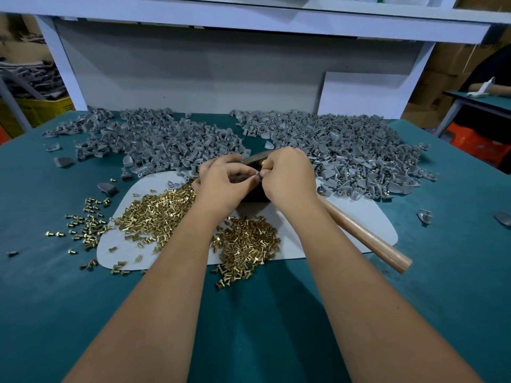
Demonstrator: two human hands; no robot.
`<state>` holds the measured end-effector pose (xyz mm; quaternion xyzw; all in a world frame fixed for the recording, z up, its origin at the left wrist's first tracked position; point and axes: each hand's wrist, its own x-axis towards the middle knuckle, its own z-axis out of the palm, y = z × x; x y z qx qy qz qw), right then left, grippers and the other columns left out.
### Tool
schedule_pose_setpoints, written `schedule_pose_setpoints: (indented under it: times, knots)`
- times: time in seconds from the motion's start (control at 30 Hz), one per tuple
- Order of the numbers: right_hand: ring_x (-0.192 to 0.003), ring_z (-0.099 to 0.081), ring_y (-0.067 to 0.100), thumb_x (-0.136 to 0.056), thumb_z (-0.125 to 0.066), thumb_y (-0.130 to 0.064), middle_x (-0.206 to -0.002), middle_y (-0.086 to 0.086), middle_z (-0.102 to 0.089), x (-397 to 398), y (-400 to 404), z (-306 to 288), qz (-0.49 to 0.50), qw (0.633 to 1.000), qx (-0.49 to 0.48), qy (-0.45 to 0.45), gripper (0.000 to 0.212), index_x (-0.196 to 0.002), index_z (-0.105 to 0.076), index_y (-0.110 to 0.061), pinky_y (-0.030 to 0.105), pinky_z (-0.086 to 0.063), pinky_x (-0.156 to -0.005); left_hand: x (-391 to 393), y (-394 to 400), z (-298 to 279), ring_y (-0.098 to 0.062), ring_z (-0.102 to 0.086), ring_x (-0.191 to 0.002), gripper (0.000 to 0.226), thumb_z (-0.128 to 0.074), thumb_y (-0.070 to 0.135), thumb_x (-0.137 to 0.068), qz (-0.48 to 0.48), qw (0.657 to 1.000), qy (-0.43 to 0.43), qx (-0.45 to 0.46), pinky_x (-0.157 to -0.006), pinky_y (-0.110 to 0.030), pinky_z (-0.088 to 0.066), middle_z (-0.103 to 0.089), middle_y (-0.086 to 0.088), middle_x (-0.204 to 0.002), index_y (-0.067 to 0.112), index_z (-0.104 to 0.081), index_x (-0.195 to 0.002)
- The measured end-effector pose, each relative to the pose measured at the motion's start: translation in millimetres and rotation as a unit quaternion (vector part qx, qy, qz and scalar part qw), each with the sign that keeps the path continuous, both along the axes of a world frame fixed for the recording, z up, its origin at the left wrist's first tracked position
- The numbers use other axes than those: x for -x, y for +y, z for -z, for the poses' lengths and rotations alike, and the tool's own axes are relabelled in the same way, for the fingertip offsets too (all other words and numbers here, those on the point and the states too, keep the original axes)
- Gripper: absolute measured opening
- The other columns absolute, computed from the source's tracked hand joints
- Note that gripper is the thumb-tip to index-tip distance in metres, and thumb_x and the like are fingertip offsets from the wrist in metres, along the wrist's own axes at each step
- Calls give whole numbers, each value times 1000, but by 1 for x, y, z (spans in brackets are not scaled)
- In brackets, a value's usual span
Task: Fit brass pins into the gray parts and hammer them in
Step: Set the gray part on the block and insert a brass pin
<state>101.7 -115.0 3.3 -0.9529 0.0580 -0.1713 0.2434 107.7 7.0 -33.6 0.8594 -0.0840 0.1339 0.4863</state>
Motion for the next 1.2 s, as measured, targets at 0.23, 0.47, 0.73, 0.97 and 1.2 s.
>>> schedule_pose_setpoints:
  times: [0.23, 0.47, 0.73, 0.97, 1.2]
  knots:
    - [-83, -62, 23, -91, -58, -23, -81, -3, -67, 17, -30, -16, -49, 997, -61, -20, 16, -93, -73, -21, 34, -52, -74, 3, -1, -1, -18, -29, -131, 22, -73, 39, -85, -14, 1000, -3, -22, -108, -42, -23, -56, 19, -126, 50, -63, -70]
    - [-57, -42, 21, -98, -43, -37, -64, 1, -47, 38, -41, 1, 36, 994, 60, 89, 39, -65, -39, -17, 26, -27, -49, 1, -5, 0, -16, -30, -131, 19, -71, 42, -86, -51, 998, 2, -44, -91, -33, -13, -57, 21, -130, 46, -61, -71]
    - [-65, -45, 27, -97, -48, -33, -64, -3, -40, 42, -46, 6, 77, 996, 34, 8, 22, -86, -43, -15, 30, -27, -51, -1, -4, 2, -16, -33, -126, 17, -71, 42, -86, -59, 997, -10, -49, -89, -34, -15, -56, 25, -117, 44, -63, -71]
    - [-64, -46, 22, -98, -48, -29, -76, -3, -55, 66, -55, -13, 46, 993, 88, -65, 14, -111, -49, -24, 29, -23, -50, -5, -7, 4, -16, -54, -112, 6, -68, 33, -90, -43, 999, -1, -7, -93, -26, -43, -53, 18, -104, 36, -67, -85]
    - [-65, -41, 22, -98, -46, -28, -79, -3, -51, 80, -46, -20, 39, 984, 107, -134, 49, -137, -34, -54, 29, -23, -48, -5, -8, 3, -21, -52, -122, 19, -74, 33, -86, -71, 997, 6, 11, -107, -46, -38, -61, 16, -108, 41, -65, -72]
